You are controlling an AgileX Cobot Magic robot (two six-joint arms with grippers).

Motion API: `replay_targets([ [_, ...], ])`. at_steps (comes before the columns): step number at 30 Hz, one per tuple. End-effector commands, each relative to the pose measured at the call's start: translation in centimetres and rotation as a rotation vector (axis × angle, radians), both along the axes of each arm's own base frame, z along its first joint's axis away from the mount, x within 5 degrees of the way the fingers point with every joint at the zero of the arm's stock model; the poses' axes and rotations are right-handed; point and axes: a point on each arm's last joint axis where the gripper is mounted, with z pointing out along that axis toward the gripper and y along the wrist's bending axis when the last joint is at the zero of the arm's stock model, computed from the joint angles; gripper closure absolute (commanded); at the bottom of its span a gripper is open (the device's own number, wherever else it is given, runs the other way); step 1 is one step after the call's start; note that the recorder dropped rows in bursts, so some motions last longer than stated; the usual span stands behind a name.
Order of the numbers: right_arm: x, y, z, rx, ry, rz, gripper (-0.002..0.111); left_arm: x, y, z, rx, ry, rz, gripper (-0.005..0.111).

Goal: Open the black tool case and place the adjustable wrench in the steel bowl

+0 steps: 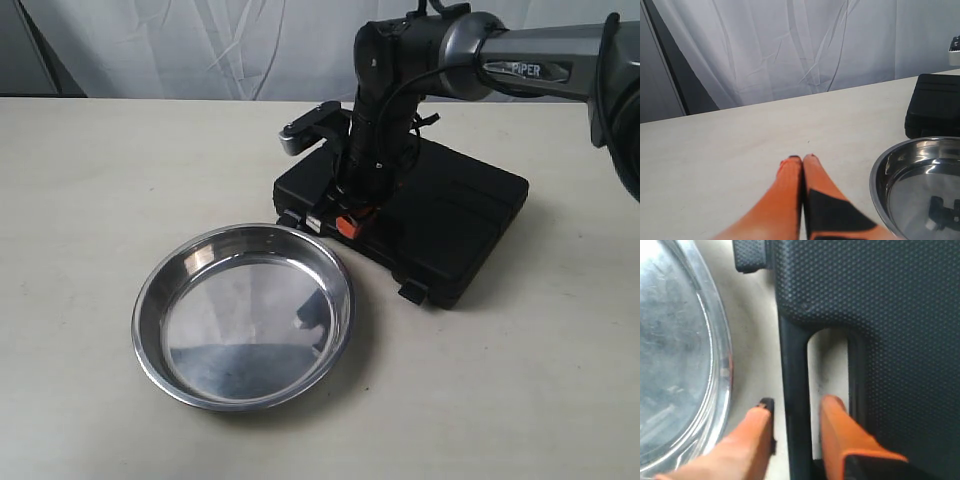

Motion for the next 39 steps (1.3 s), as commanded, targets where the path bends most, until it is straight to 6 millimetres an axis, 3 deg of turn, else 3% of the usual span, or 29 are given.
replay_targets([
  [1,0.1,-0.1,0.1,-0.012,-0.008,-0.041,0.056,0.0,0.0,0.1,-0.002,-0.004,-0.004,0.106],
  [8,0.3,-0.5,0.0,-0.048,-0.027,-0.052,0.070,0.0,0.0,0.1,-0.002,-0.004,-0.004,0.106],
  [17,0.2,-1.1,0.0,-0.122,-0.014,-0.084,0.070,0.0,0.0,0.1,-0.002,-0.004,-0.004,0.106],
  [18,0.2,-1.1,0.0,-0.119,-0.019,-0.084,0.070,0.0,0.0,0.1,-0.002,-0.004,-0.004,0.106],
  [22,0.5,-1.0,0.0,-0.101,-0.053,-0.087,0.046,0.0,0.0,0.1,-0.002,-0.004,-0.004,0.106],
  [32,0.0,-0.6,0.1,-0.119,-0.032,-0.076,0.050,0.0,0.0,0.1,-0.002,-0.004,-0.004,0.106],
  [39,-0.4,0.1,0.2,-0.228,-0.110,0.021,0.050,0.0,0.0,0.1,-0.002,-0.002,-0.004,0.106],
])
